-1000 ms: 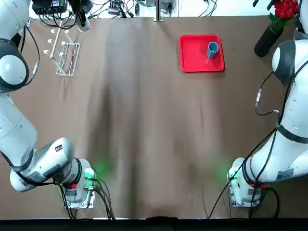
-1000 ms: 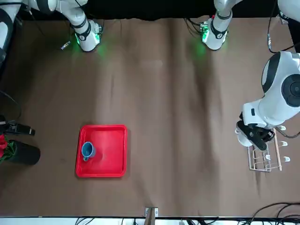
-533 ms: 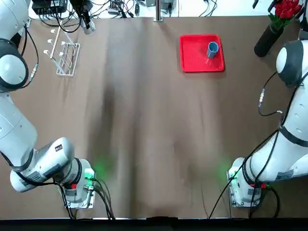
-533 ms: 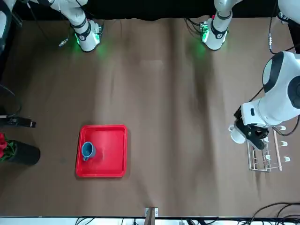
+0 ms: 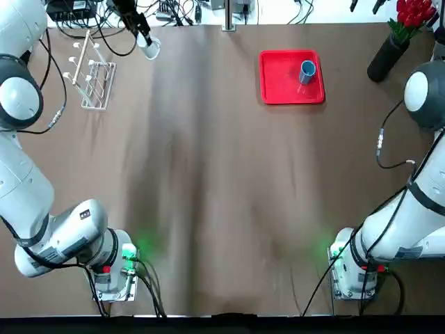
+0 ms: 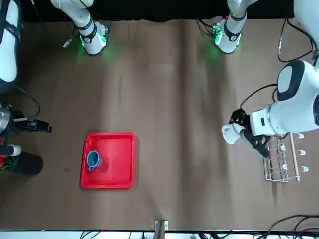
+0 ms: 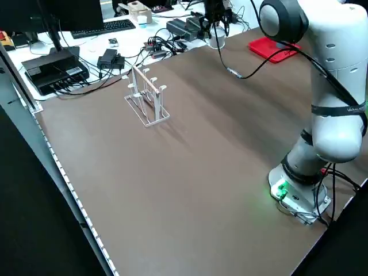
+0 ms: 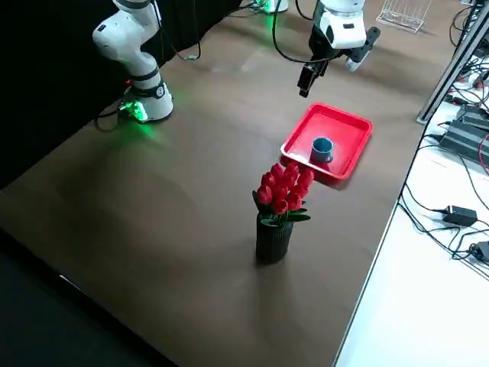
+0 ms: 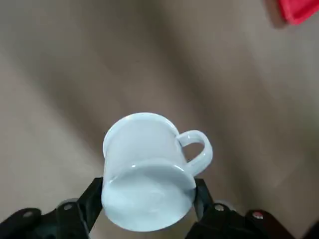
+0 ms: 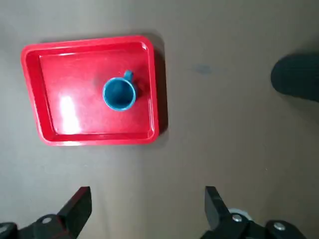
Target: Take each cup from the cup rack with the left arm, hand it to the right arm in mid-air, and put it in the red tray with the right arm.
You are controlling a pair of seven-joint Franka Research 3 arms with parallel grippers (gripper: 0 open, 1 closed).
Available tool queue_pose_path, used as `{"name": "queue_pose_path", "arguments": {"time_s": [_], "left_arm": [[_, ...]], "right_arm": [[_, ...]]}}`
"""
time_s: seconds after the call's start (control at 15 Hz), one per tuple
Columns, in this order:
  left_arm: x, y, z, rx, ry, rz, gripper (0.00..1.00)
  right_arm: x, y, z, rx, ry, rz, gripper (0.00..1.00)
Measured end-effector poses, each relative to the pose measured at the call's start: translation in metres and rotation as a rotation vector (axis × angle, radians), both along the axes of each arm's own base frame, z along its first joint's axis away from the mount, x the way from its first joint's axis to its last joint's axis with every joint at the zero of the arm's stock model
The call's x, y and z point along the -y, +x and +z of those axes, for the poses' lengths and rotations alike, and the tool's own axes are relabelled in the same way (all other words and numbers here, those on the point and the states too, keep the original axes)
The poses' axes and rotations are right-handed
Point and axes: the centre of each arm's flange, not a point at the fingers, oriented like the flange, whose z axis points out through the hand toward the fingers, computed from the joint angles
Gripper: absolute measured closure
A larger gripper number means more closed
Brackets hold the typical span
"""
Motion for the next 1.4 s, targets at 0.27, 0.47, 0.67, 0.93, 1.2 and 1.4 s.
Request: {"name": "queue_pose_path", "arguments": {"time_s": [0.27,0.47,0.67,0.93,1.2,1.4], "left_arm": [[0.044,-0.007,-0.014,-0.105,-0.132,0.037,0.22],[0.087,-0.018,-0.019,-0.182,-0.171,0.071,0.22],[0.133,-0.034,-0.025,-0.291,-0.236,0.103,0.22],[0.165,-0.044,-0.04,-0.404,-0.316,0.114,0.22],[0.179,-0.042,-0.045,-0.474,-0.414,0.169,0.22],[0.186,-0.039,-0.042,-0.515,-0.462,0.246,0.22]], "right_arm": [[-0.021,0.003,-0.006,0.017,0.003,-0.003,0.0],[-0.035,0.004,-0.007,0.025,0.005,0.016,0.0],[-0.045,0.014,0.007,0.143,0.006,0.007,0.0],[-0.048,0.009,0.024,0.173,0.011,0.009,0.0],[-0.08,0.005,0.007,0.138,0.079,0.032,0.0],[-0.113,0.0,-0.003,0.103,0.174,0.049,0.0]]}}
